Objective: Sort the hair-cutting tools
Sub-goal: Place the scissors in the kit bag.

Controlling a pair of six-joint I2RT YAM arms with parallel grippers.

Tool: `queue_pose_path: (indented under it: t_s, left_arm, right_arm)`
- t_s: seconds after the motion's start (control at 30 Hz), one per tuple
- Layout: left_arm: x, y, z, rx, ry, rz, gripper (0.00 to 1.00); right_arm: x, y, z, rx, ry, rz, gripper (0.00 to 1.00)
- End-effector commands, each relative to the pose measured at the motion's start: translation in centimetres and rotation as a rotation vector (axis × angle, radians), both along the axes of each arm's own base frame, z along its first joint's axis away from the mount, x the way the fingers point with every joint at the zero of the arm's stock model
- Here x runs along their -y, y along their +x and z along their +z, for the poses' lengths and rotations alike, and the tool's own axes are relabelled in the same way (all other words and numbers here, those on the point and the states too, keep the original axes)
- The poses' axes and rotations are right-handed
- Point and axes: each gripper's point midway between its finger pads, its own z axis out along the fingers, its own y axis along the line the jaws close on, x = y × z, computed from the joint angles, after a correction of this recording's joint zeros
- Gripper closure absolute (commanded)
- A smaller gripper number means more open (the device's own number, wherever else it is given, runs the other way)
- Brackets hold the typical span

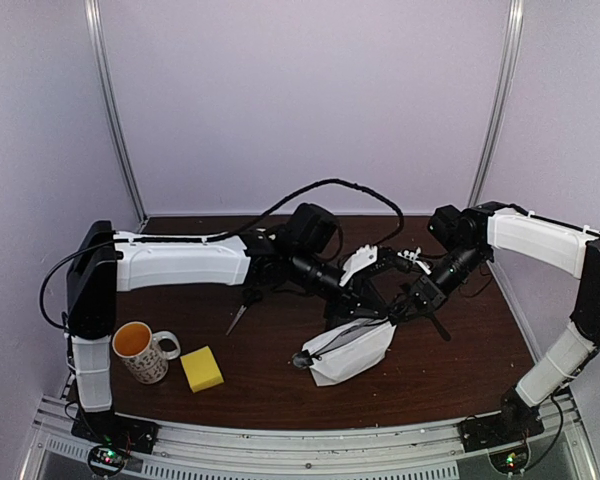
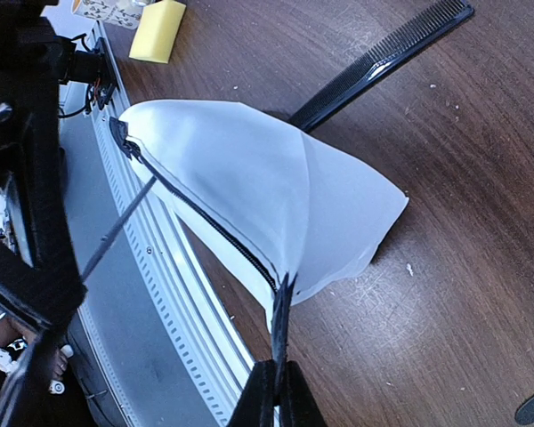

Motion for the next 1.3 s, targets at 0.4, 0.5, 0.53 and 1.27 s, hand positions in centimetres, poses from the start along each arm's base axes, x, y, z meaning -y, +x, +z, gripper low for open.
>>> queue_pose_path:
  t_s: [0.4,0.5,0.53,1.27]
  left_arm:
    - [-2.6,1.2,-5.6,0.144,0.2,0.094,0.99]
    - [-3.5,1.2,-7.0,0.159,0.265,0.121,0.99]
    - [-3.7,1.2,-7.2,0.168,0.277,0.132,0.99]
    - [-4.7,3.7,-4.2,0.146,0.291,0.361,0.54]
  right_arm:
    - [-0.4,-0.3,1.6,-0.001,0.06,0.0,0.98]
    - [-0.3,-0.3,1.7,0.0,0.067,-0.001,0.98]
    - [-0.3,-0.3,1.7,0.0,0.068,-0.001,0.98]
    - [-0.2,-0.5,2.1,0.02,0.074,-0.007,0.98]
